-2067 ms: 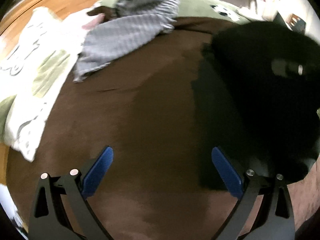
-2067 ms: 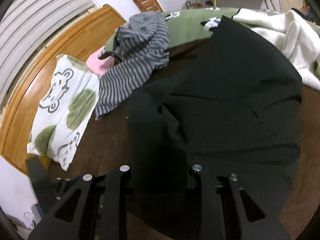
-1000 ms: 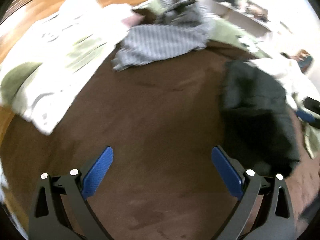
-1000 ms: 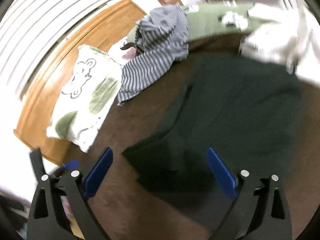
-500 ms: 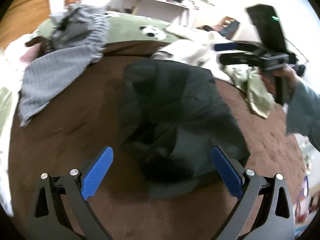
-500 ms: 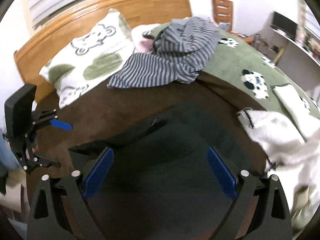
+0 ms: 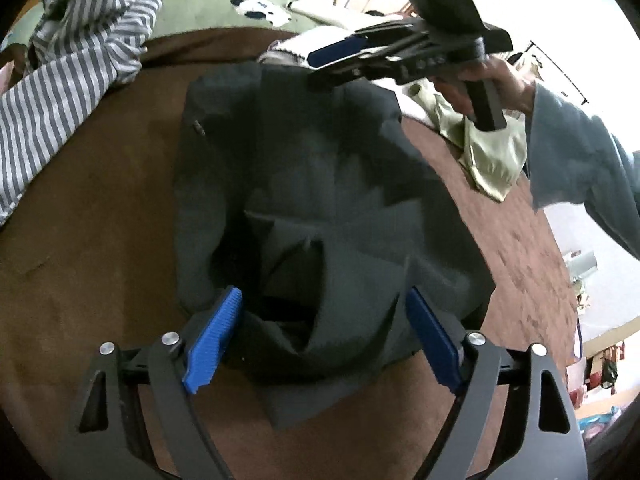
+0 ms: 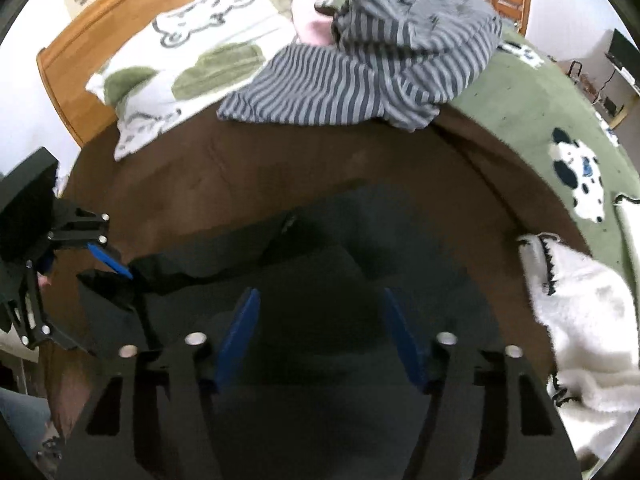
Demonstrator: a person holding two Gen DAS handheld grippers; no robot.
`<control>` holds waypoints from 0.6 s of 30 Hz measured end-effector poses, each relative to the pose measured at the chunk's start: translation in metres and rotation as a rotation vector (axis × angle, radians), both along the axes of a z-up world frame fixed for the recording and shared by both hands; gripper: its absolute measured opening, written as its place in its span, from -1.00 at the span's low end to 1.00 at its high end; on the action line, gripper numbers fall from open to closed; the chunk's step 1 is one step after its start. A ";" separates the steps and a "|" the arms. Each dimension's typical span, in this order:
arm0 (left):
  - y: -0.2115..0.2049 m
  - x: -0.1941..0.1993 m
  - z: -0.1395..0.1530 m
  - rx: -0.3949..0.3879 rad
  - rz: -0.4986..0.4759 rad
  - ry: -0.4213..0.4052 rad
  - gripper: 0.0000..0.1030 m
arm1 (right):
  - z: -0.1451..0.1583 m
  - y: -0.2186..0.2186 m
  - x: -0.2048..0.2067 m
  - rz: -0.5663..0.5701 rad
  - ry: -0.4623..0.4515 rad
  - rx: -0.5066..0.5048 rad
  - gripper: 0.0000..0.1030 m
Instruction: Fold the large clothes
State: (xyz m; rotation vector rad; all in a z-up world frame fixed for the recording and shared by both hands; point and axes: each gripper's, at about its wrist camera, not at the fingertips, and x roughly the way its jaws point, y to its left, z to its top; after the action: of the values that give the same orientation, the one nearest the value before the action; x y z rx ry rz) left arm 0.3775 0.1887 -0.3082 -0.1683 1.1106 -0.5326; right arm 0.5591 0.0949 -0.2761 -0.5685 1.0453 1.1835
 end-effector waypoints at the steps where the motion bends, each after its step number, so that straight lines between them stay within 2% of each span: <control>1: 0.000 -0.001 -0.003 0.004 -0.005 0.012 0.58 | -0.005 0.002 0.001 0.000 0.001 -0.012 0.04; 3: 0.001 -0.003 -0.005 0.005 -0.017 0.026 0.56 | -0.015 0.004 0.001 -0.001 0.006 -0.037 -0.17; 5: 0.001 -0.006 -0.008 0.002 -0.030 0.041 0.49 | -0.022 0.005 0.000 0.000 0.012 -0.065 -0.57; 8: 0.003 -0.010 -0.012 -0.008 -0.033 0.061 0.36 | -0.030 0.004 -0.003 0.000 0.033 -0.095 -0.83; 11: 0.003 -0.015 -0.016 -0.023 -0.040 0.085 0.18 | -0.022 -0.001 0.000 -0.031 0.054 -0.056 -0.92; 13: 0.002 -0.019 -0.018 -0.024 -0.050 0.097 0.10 | -0.009 -0.005 0.001 -0.060 0.034 -0.020 -0.94; 15: 0.002 -0.021 -0.019 -0.031 -0.057 0.105 -0.01 | 0.007 -0.008 0.002 -0.091 -0.022 0.015 -0.95; 18: 0.003 -0.025 -0.014 -0.046 -0.051 0.105 -0.01 | 0.030 -0.012 0.004 -0.132 -0.086 0.051 -0.96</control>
State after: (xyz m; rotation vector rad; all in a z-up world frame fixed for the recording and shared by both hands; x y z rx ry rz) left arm 0.3526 0.1919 -0.3219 -0.2099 1.2077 -0.6009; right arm 0.5634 0.0831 -0.2457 -0.4986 0.9625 1.0574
